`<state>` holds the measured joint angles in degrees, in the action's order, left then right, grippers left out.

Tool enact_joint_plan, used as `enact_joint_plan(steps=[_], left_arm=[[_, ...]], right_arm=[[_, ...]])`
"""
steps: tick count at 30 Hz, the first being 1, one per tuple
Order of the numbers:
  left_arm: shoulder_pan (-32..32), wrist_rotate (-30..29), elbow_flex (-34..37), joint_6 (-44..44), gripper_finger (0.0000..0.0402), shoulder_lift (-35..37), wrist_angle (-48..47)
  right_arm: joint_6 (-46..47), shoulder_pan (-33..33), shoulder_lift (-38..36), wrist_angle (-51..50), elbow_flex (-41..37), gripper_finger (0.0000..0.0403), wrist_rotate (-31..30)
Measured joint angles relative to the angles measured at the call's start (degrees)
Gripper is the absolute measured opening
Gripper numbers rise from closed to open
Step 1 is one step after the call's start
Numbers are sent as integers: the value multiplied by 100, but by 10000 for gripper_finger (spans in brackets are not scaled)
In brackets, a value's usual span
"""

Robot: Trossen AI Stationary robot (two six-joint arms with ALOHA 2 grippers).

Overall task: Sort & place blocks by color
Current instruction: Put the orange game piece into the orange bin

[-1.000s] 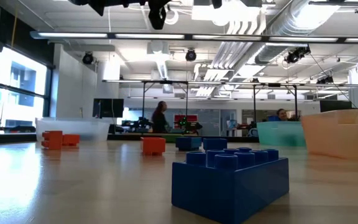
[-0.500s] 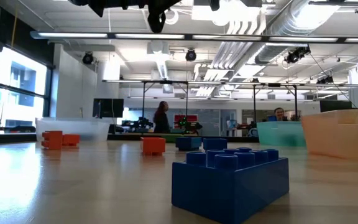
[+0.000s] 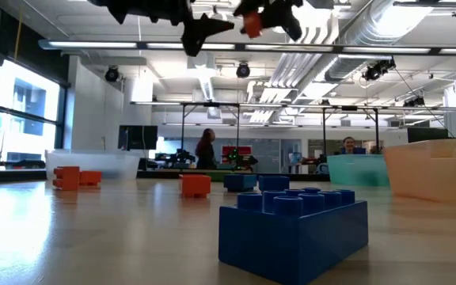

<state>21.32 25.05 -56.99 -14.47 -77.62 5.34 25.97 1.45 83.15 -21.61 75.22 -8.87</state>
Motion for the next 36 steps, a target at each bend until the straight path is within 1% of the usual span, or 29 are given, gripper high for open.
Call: enact_joint_plan(steps=[2, 8, 13, 17, 21, 25, 29, 36], left_arm=[[4, -29, 0, 58, 258, -2, -180], [60, -112, 0, 73, 256, -2, -321], [81, -520, 0, 112, 255, -2, -425], [79, -738, 0, 119, 255, -2, -432], [79, -832, 0, 121, 255, -2, -436], [79, -1005, 0, 120, 255, -2, -449], [79, -1050, 0, 119, 255, -2, -450], [79, -1034, 0, 114, 255, -2, -450]], right_arm=[[183, 0, -4, -458, 0, 113, 3], [720, -13, -4, -1861, 0, 113, 95], [1014, -156, -4, -2905, 0, 113, 290], [1202, -367, -4, -3698, 0, 113, 309], [1396, -615, -4, -4431, 0, 113, 230], [1714, -887, -5, -5142, -1, 113, -59], [2053, -1154, -13, -5521, -254, 113, -154], [2415, -1534, -11, -5642, -1116, 113, 179]])
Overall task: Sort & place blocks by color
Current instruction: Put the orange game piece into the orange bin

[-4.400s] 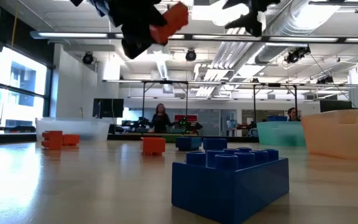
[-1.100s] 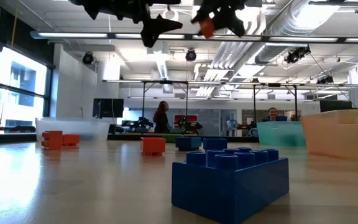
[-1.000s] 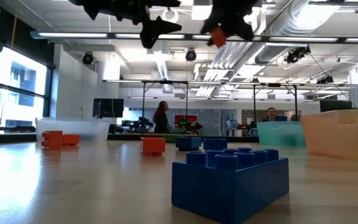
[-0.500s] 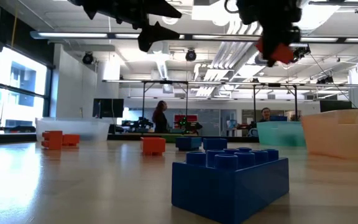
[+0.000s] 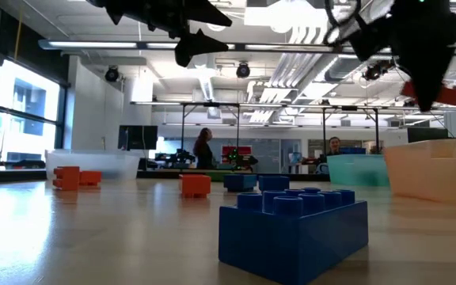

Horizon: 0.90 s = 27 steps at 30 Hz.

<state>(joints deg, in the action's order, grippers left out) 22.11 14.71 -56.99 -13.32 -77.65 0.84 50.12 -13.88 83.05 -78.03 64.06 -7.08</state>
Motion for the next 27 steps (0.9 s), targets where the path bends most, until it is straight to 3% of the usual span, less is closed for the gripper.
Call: enact_joint_plan(steps=[6, 12, 21, 27], left_arm=[[0, -40, 0, -4, 255, -2, 0], [0, -40, 0, -19, 255, -2, 0], [0, -61, 0, -207, 255, -2, 2], [-2, -202, 0, -483, 255, -2, -25]], right_arm=[[149, -92, -137, 43, -777, 113, 193], [500, -90, -813, 356, -1609, 113, 370], [978, -90, -2028, 1549, -2608, 113, 394], [991, -74, -2372, 2231, -3172, 113, 465]])
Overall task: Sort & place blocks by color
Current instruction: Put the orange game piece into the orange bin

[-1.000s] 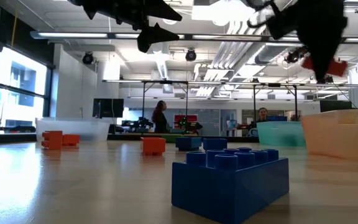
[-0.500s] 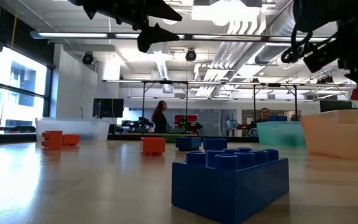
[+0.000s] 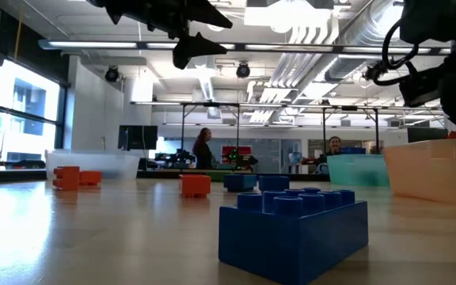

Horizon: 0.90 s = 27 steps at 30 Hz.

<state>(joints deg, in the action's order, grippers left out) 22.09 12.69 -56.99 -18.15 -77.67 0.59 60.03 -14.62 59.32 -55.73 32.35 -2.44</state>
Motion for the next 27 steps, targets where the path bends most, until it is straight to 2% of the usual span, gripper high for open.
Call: enact_joint_plan(steps=[5, 11, 21, 27], left_arm=[[-9, -9, 0, -356, 255, 0, -307], [-150, -63, 0, -719, 255, 0, -1383], [-1228, -781, 0, -1183, 255, 0, -3459], [-1759, -1350, 0, -1481, 255, 0, -3791]], right_arm=[[162, -1, -12, 471, -262, 113, 109], [160, 0, -8, 523, -425, 113, 97], [149, -1, -6, 568, -633, 170, 135], [150, -1, -6, 588, -633, 186, 79]])
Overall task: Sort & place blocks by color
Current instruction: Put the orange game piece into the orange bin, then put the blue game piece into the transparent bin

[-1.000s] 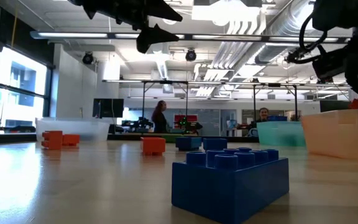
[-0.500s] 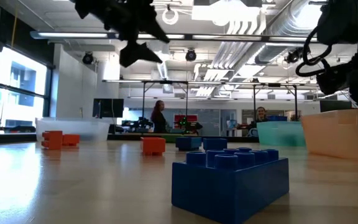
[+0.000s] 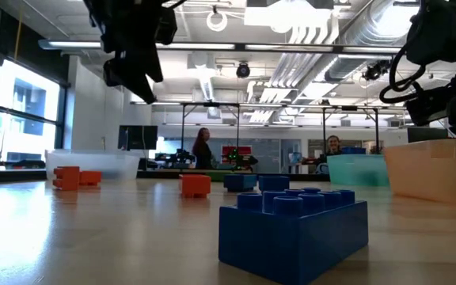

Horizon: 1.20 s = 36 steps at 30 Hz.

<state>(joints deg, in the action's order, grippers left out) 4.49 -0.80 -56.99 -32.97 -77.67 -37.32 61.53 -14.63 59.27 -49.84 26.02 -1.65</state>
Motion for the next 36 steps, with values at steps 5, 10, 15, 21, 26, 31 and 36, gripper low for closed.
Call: enact_joint_plan(steps=[5, 10, 15, 21, 26, 31, 36], left_arm=[[-59, -159, 0, -524, 255, 0, 161], [-59, -218, 0, -1206, 255, 0, 160], [-57, -333, 0, -1901, 255, 0, 158], [-279, -313, 0, -2465, 255, 0, 165], [-581, -542, 0, -2811, 255, 0, 284], [-855, -629, 0, -3010, 255, 0, 291], [-1062, -627, -27, -3135, 255, -4, 241]], right_arm=[[48, 0, -9, 38, 4, 200, 170], [300, 2, -7, 140, 33, 200, 221], [157, 0, -11, 57, 509, 199, -68], [-307, 2, -11, -395, 1338, 199, -985], [-546, 4, -11, -649, 1983, 199, -1842], [-1119, 4, -11, -645, 2502, 199, -2289], [-1120, 2, -11, -607, 2870, 199, -2518]])
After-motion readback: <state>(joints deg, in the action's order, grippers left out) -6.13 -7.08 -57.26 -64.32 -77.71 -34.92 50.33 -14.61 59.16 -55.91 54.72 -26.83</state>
